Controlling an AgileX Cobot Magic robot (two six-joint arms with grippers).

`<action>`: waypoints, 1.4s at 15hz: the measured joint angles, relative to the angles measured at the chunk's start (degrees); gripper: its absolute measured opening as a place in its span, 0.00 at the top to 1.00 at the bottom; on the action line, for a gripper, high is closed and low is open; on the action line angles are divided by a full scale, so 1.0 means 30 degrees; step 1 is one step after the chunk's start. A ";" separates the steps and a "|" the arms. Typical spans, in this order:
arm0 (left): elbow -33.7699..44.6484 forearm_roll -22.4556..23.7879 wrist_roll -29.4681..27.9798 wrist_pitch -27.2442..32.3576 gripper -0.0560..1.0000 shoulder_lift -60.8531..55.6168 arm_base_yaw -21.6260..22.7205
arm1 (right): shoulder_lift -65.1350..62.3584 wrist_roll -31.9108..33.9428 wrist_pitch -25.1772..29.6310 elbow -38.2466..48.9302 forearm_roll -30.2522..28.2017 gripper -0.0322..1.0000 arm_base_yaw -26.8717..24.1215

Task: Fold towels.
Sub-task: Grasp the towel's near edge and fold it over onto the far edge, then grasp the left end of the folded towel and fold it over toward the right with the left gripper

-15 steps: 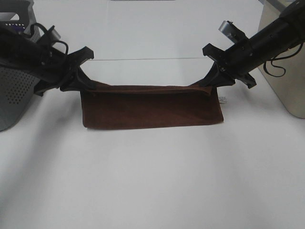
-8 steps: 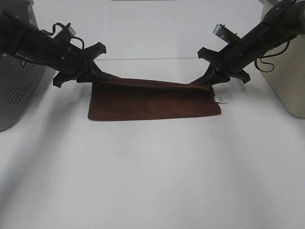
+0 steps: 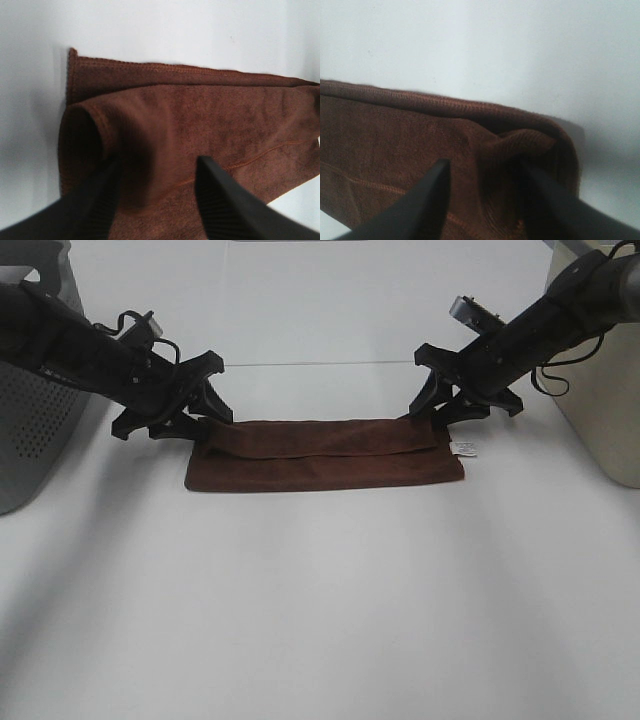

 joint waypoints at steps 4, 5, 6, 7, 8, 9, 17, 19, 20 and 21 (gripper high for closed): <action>0.0000 0.1108 0.0000 0.0439 0.22 -0.0535 0.0000 | -0.0267 0.0057 0.0802 0.0000 -0.0057 0.21 0.0000; 0.0000 0.1891 -0.0229 0.0439 0.22 -0.0879 0.0000 | -0.0573 0.0382 0.1031 0.0000 -0.0497 0.21 0.0000; 0.0000 0.2788 -0.1146 0.0439 0.22 -0.1203 0.0057 | -0.1031 0.0917 0.1299 0.0000 -0.1108 0.20 0.0000; -0.0057 0.3762 -0.2311 0.0477 0.22 -0.1394 0.0134 | -0.1432 0.1681 0.1757 0.0000 -0.1872 0.20 0.0000; -0.0057 0.4565 -0.3304 0.0573 0.22 -0.1413 0.0153 | -0.1738 0.2464 0.2559 0.0000 -0.2712 0.20 0.0000; -0.0057 0.5138 -0.4030 0.0859 0.22 -0.1280 0.0229 | -0.1833 0.2979 0.3361 0.0000 -0.3514 0.20 0.0000; -0.0115 0.3648 -0.3973 0.0783 0.25 0.0248 -0.0057 | -0.1833 0.3495 0.4889 0.0000 -0.4870 0.20 0.0000; -0.0229 0.3476 -0.3533 0.0668 0.34 0.0401 -0.0401 | -0.1833 0.3495 0.4889 0.0000 -0.4870 0.20 0.0000; -0.0229 0.3476 -0.3476 0.0630 0.47 0.0497 -0.0458 | -0.1833 0.3495 0.4889 0.0000 -0.4889 0.20 0.0000; -0.0229 0.3495 -0.3476 0.0592 0.62 0.0554 -0.0535 | -0.1833 0.3495 0.4889 0.0000 -0.4889 0.20 0.0000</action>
